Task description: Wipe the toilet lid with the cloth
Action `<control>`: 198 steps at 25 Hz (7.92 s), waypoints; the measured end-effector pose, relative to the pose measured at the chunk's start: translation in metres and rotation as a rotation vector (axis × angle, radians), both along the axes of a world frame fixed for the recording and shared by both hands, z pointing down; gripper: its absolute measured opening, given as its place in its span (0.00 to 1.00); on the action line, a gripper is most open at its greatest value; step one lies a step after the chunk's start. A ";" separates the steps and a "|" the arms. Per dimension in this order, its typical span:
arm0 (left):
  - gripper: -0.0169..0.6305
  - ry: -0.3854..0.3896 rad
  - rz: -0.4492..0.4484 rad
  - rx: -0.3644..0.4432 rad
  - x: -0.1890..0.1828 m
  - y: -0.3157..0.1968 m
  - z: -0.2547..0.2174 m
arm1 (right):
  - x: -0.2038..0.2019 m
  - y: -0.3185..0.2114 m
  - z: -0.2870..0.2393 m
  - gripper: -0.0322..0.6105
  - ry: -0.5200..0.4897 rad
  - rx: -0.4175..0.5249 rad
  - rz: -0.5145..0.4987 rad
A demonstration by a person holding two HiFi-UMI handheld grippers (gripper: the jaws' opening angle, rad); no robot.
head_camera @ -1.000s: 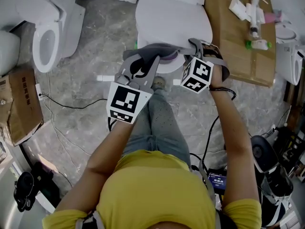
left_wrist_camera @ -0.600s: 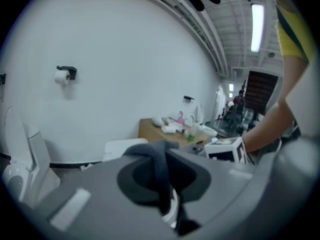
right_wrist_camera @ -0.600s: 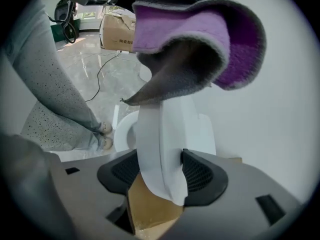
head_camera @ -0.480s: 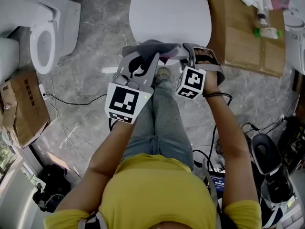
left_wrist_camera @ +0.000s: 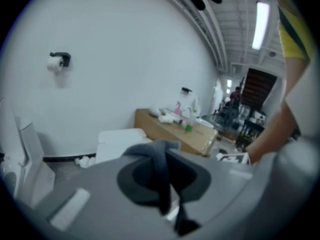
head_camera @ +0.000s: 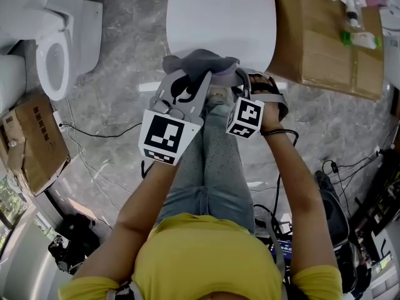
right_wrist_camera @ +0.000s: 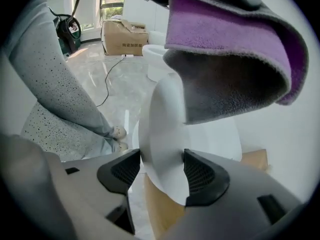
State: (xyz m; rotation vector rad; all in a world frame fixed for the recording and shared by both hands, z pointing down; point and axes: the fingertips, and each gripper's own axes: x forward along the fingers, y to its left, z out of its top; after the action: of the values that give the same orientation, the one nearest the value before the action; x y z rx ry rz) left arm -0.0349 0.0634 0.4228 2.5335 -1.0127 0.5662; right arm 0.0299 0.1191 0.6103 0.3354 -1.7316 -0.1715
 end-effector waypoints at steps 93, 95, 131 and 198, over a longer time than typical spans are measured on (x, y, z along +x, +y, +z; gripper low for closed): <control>0.05 -0.017 -0.079 -0.014 0.052 -0.083 0.074 | 0.045 -0.116 -0.129 0.07 -1.066 0.155 0.788; 0.05 -0.016 -0.071 -0.015 0.051 -0.095 0.080 | 0.046 -0.125 -0.131 0.07 -1.066 0.173 0.792; 0.03 -0.318 -0.188 -0.076 0.025 -0.316 0.310 | 0.065 -0.253 -0.068 0.07 -0.914 0.191 1.007; 0.04 -0.328 -0.103 -0.248 0.004 -0.106 0.324 | 0.066 -0.112 -0.076 0.07 -0.842 0.144 0.926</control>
State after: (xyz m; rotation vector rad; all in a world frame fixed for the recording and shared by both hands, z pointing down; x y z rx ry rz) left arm -0.0309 -0.0421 0.7467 2.2016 -1.0963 1.0320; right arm 0.0958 0.0074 0.5341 1.4210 -2.1733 0.6037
